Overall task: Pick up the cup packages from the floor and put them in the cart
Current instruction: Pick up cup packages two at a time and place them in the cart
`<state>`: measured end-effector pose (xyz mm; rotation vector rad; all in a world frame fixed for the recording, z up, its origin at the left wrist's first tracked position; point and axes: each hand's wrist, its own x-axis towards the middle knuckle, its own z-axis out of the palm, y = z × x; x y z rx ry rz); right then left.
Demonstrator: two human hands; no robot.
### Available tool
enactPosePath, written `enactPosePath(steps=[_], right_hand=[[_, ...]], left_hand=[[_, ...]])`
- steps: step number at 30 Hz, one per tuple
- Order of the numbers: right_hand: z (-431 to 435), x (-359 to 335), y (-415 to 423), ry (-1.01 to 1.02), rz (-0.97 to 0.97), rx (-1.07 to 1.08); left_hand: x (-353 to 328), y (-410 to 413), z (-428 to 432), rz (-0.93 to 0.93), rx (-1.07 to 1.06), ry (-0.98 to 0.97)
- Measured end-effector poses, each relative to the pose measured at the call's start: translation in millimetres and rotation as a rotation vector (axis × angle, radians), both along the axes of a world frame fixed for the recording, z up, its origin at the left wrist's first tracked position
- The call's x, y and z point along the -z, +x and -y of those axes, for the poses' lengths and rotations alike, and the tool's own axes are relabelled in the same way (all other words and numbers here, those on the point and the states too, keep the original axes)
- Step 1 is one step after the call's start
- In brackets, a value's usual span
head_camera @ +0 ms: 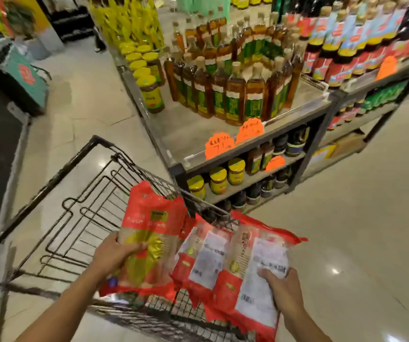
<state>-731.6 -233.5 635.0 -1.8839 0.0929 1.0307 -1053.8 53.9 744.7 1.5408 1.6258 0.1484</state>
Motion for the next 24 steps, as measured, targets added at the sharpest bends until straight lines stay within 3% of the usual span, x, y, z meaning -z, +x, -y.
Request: enactPosePath(steps=[1, 3, 6, 9, 15, 24], right_hand=[[0, 42, -2, -0.024, 0.009, 0.016], [-9, 56, -19, -0.128, 0.046, 0.051], [-32, 46, -34, -0.206, 0.074, 0.125], [-47, 50, -39, -0.243, 0.075, 0.114], [-60, 88, -26, -0.266, 0.205, 0.056], [-71, 35, -52, -0.452, 0.36, -0.064]], left_hand=[[17, 2, -24, -0.011, 0.042, -0.029], [47, 13, -61, -0.072, 0.137, -0.073], [94, 20, -108, -0.149, 0.24, -0.135], [133, 23, -139, -0.166, 0.195, -0.152], [150, 33, -158, -0.221, 0.246, -0.136], [130, 27, -137, -0.324, 0.488, 0.132]])
